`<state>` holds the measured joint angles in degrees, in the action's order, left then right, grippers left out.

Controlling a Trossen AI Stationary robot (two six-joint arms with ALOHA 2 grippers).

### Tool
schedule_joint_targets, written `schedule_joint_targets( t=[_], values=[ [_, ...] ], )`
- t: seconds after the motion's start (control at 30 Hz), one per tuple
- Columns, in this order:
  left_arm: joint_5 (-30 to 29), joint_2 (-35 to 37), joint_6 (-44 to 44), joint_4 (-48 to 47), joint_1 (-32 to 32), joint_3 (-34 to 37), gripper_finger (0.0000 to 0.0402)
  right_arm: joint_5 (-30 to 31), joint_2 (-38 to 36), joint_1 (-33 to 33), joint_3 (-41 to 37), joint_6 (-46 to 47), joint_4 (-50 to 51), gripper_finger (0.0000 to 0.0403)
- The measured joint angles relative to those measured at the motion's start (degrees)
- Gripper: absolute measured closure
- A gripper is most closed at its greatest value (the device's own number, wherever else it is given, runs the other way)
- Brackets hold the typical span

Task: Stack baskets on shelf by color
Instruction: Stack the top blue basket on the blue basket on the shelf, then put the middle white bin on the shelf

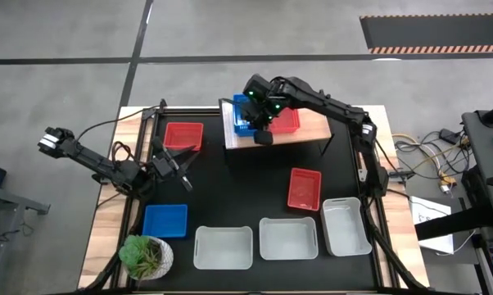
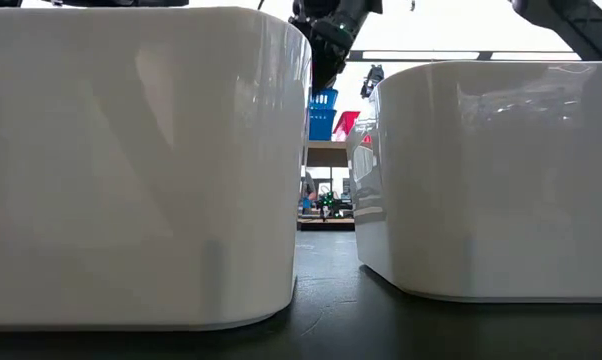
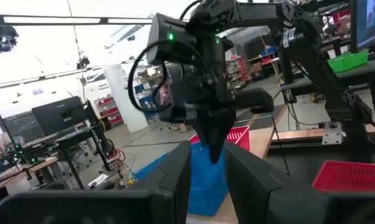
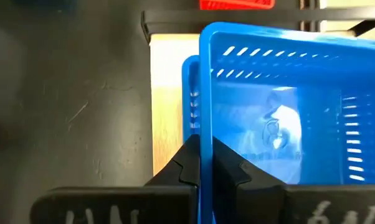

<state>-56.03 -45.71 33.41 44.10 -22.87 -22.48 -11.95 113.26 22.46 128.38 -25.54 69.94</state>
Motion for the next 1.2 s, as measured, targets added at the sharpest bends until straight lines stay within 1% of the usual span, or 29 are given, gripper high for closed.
schedule_joint_targets(
  t=[0.1, 0.2, 0.3, 0.4, 0.57, 0.63, 0.7, 0.73, 0.77, 0.83, 0.87, 0.9, 0.97, 1.07, 1.2],
  values=[
    [0.0, 0.0, 0.0, 0.0, 0.0, 0.0, 0.0323, -0.3, 0.6, -0.2, 0.0, -0.9, 0.1, 0.0388],
    [0.0, 0.0, -0.1, 0.0, -0.1, 0.0, 0.0323, -0.5, 0.9, -0.5, 0.0, -1.7, 0.1, 0.0371],
    [0.0, 0.0, -0.1, 0.0, -0.1, 0.0, 0.0323, -2.2, 0.9, -0.7, 0.0, -2.2, 0.0, 0.0346],
    [0.0, -0.1, -0.3, 0.0, -0.1, 0.0, 0.0323, -2.5, 0.3, -0.8, 0.6, -1.6, 0.1, 0.0316],
    [0.5, -0.2, -2.0, 0.1, 0.0, 0.0, 0.0323, -3.5, -3.7, -0.9, 1.8, 0.0, 3.6, 0.0274],
    [1.3, -0.9, -4.2, 0.0, -0.1, 0.0, 0.0323, -6.6, -5.9, -0.9, 1.2, 0.0, 7.2, 0.0266],
    [4.0, -2.2, -8.4, 0.0, -0.1, 0.0, 0.0323, -12.6, -8.6, -1.4, -1.0, -0.3, 9.0, 0.0268],
    [6.4, -3.3, -11.5, 0.1, -0.1, 0.0, 0.0323, -16.6, -10.3, -2.2, -3.3, -1.4, 8.3, 0.0272],
    [9.5, -4.7, -14.8, 0.4, -0.1, 0.2, 0.0323, -21.0, -12.2, -3.2, -6.0, -3.0, 6.6, 0.0278],
    [15.8, -8.1, -21.4, 0.5, -0.1, 0.3, 0.0323, -28.6, -16.7, -6.1, -13.1, -5.4, 0.0, 0.0293],
    [18.2, -10.3, -24.3, 0.9, -0.1, 0.1, 0.0323, -30.5, -19.0, -7.7, -17.2, -5.6, -4.0, 0.0301],
    [20.1, -12.5, -27.0, 1.5, -0.1, -0.3, 0.0323, -30.6, -21.3, -9.6, -21.5, -5.6, -7.8, 0.0310],
    [22.4, -16.4, -31.6, 2.6, -0.6, -1.6, 0.0323, -27.6, -25.7, -13.3, -30.0, -5.3, -15.4, 0.0327],
    [22.8, -22.3, -36.2, 3.4, -1.0, -3.9, 0.0323, -19.3, -31.7, -19.0, -40.9, -2.6, -25.4, 0.0351],
    [22.8, -28.6, -37.6, 3.9, -1.1, -7.6, 0.0323, -8.5, -38.5, -25.6, -51.0, 4.1, -32.5, 0.0376]
  ],
)
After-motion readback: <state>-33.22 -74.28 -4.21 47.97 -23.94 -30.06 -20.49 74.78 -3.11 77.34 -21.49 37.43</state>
